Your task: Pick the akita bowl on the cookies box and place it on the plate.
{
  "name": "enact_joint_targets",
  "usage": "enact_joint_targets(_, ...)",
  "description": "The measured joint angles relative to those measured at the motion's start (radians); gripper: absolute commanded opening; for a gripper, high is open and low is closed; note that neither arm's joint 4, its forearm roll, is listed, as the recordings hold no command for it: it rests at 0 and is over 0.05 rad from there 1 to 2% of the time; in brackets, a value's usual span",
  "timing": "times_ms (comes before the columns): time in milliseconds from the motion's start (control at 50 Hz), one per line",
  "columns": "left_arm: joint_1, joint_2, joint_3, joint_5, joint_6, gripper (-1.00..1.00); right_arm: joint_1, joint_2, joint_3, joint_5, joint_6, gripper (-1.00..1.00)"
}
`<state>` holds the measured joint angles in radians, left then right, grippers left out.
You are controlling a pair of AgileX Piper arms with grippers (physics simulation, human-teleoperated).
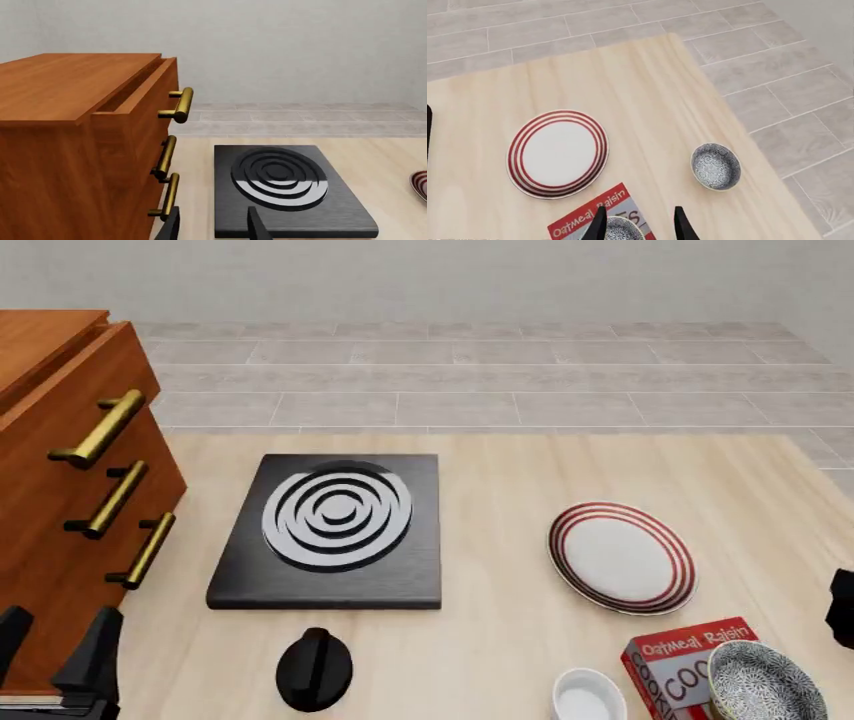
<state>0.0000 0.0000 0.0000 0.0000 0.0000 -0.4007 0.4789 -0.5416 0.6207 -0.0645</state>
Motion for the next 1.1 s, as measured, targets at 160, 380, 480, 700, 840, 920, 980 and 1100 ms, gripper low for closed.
enact_joint_targets(160,0.0,0.0,0.0,0.0,0.0,1.0,-0.006,0.004,0.023,0.003,-0.002,1.0)
enact_joint_targets(380,0.0,0.0,0.0,0.0,0.0,1.0,-0.005,0.006,0.061,0.011,-0.006,1.0)
enact_joint_targets(480,0.0,0.0,0.0,0.0,0.0,1.0,-0.001,0.004,0.083,0.012,-0.006,1.0)
enact_joint_targets(700,0.0,0.0,0.0,0.0,0.0,1.0,-0.002,-0.002,0.127,0.013,-0.013,1.0)
enact_joint_targets(840,0.0,0.0,0.0,0.0,0.0,1.0,-0.007,-0.003,0.168,-0.003,-0.008,1.0)
enact_joint_targets(920,0.0,0.0,0.0,0.0,0.0,1.0,-0.012,0.001,0.189,-0.015,-0.008,1.0)
enact_joint_targets(980,0.0,0.0,0.0,0.0,0.0,1.0,-0.014,0.007,0.205,-0.027,-0.008,1.0)
enact_joint_targets(1100,0.0,0.0,0.0,0.0,0.0,1.0,-0.017,0.023,0.235,-0.053,-0.008,1.0)
